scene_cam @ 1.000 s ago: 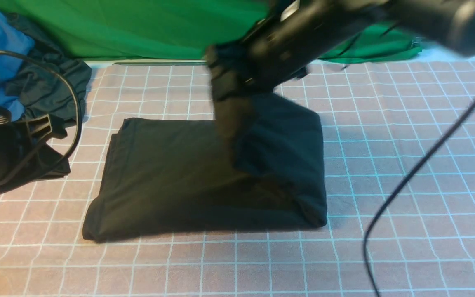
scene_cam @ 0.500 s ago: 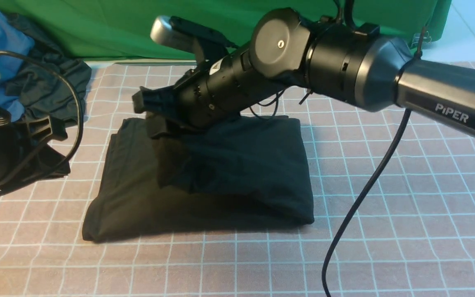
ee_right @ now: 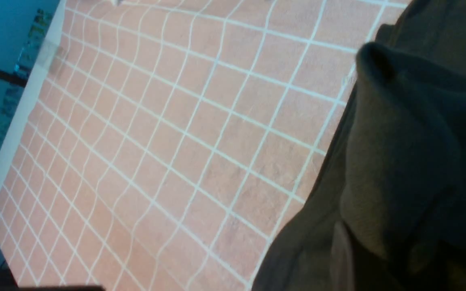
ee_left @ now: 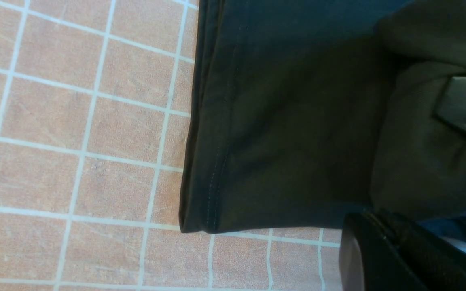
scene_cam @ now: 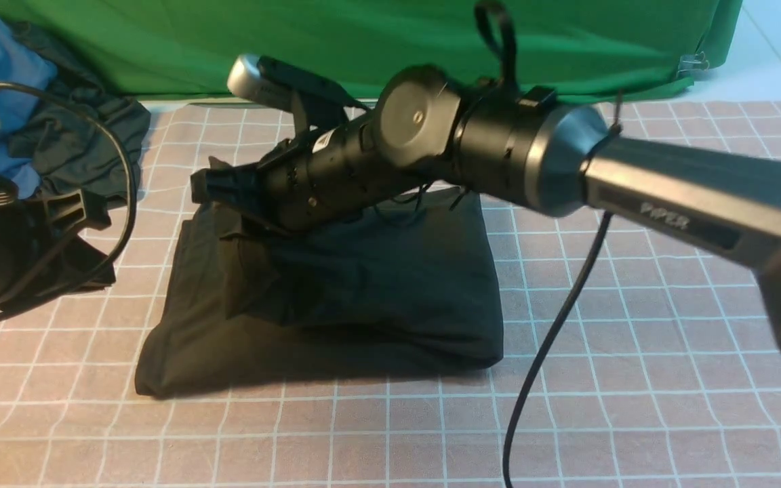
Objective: Fold a long-sleeved shirt over a pink coffee tablecloth.
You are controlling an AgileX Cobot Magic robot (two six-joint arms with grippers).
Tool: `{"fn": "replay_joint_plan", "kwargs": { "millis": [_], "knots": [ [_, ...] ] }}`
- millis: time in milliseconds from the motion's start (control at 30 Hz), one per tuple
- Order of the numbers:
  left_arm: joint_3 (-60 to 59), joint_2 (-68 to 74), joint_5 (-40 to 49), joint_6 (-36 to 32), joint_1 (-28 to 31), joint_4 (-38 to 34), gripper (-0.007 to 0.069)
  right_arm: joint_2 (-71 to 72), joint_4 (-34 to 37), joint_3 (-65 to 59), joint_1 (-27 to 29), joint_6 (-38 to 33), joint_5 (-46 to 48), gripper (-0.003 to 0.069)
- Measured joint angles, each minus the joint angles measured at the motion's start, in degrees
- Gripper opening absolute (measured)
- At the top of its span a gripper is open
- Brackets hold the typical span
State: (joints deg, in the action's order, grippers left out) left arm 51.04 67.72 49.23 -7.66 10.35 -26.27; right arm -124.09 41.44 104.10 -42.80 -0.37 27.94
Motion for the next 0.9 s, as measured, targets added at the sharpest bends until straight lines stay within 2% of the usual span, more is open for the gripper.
{"fn": "replay_joint_plan", "kwargs": {
  "millis": [67,233,333,433,467,567,633,733,800,900],
  "knots": [
    [0.0,0.0,0.0,0.0,0.0,0.0,0.0013,-0.5,0.4,0.0,-0.4,0.0,-1.8,0.0216],
    [0.0,0.0,0.0,0.0,0.0,0.0,0.0013,-0.8,0.9,0.0,-0.5,-0.7,-4.6,0.0431],
    [0.0,0.0,0.0,0.0,0.0,0.0,0.0013,-0.8,0.9,0.5,-0.2,-1.4,-4.1,0.0479],
    [0.0,0.0,0.0,0.0,0.0,0.0,0.0013,-0.6,0.4,2.4,1.3,-4.3,1.2,0.0483],
    [0.0,0.0,0.1,0.0,0.0,0.0,0.0013,-0.4,0.0,3.0,2.0,-5.4,3.1,0.0475],
    [0.0,0.0,0.2,0.0,0.0,-0.3,0.0013,0.7,-2.5,5.6,5.3,-7.9,11.1,0.0385],
    [0.0,0.0,0.2,0.0,0.0,-1.3,0.0013,1.8,-4.8,7.3,7.4,-8.8,17.0,0.0295],
    [0.0,0.3,0.2,-0.9,0.0,-5.7,0.0013,5.3,-9.3,10.5,12.3,-10.5,27.5,0.0085],
    [0.0,0.9,0.1,-2.1,-0.4,-8.0,0.0013,7.0,-10.7,11.3,14.4,-10.7,30.8,0.0050],
    [0.0,3.3,-0.8,-3.0,-3.1,-9.5,0.0013,10.2,-13.6,12.0,17.6,-11.0,35.9,0.0040]
  ]
}}
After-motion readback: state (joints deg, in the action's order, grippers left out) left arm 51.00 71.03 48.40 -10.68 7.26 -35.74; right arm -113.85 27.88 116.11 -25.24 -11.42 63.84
